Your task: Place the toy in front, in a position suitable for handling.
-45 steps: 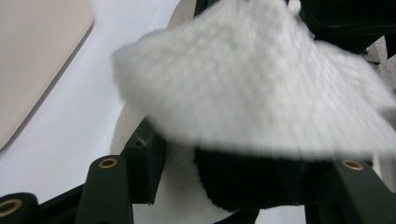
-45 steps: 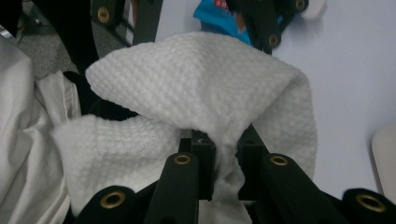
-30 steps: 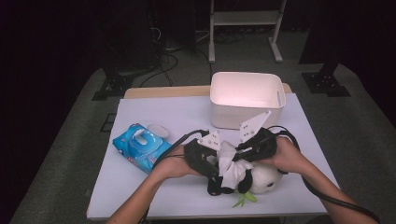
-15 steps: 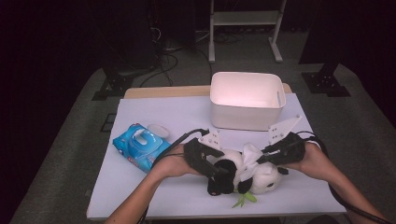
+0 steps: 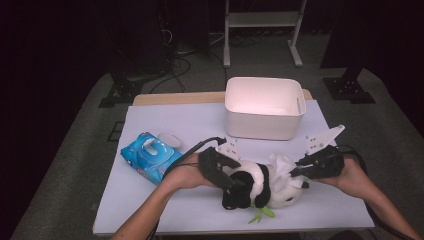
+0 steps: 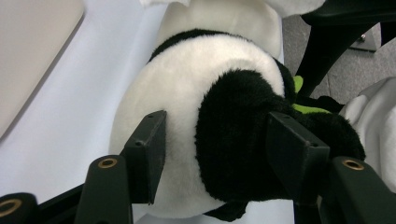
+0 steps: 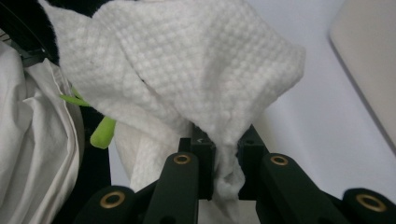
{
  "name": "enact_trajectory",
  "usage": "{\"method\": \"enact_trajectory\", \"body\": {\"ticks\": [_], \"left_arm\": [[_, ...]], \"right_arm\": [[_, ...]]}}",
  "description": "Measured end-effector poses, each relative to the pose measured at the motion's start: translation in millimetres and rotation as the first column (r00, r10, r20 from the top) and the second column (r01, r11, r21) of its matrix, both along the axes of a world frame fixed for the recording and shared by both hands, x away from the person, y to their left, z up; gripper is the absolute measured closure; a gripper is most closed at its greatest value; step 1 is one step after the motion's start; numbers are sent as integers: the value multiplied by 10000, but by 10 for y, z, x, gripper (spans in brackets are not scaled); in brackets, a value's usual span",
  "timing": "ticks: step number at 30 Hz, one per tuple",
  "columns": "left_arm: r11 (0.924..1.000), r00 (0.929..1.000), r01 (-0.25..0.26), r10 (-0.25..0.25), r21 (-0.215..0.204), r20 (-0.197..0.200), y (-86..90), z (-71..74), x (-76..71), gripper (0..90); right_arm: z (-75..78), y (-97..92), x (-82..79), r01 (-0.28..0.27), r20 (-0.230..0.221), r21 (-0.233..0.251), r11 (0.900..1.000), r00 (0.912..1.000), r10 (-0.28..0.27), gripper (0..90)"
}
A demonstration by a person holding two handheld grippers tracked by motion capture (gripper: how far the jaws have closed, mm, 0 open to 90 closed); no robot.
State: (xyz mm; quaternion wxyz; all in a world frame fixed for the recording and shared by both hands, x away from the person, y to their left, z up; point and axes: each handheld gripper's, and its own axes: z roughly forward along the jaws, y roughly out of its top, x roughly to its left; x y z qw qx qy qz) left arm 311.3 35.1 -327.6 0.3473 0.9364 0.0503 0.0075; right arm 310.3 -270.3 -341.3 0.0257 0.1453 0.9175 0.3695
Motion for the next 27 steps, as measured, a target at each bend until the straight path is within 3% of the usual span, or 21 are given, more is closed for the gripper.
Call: {"method": "enact_trajectory", "body": {"ticks": [4,10,18,27], "left_arm": [[9999,9999,112,-111,-97,98,-94,83,-1,346],[9978,9990,408,-418,526,182,-354,10,7,297],[9949,9990,360,-334,942,-290,-518,-98,85,196],[9938,9961,519,-444,986,-765,-581,-190,144,190]], "right_arm": [[-25,51,0,-98,-45,16,10000,9999,98,811],[-17,107,-45,-283,28,-264,9993,9996,284,812],[-54,113,-63,-358,-7,-177,9992,9994,358,813],[-70,132,-72,-384,-72,-201,9991,9992,382,814]]}}
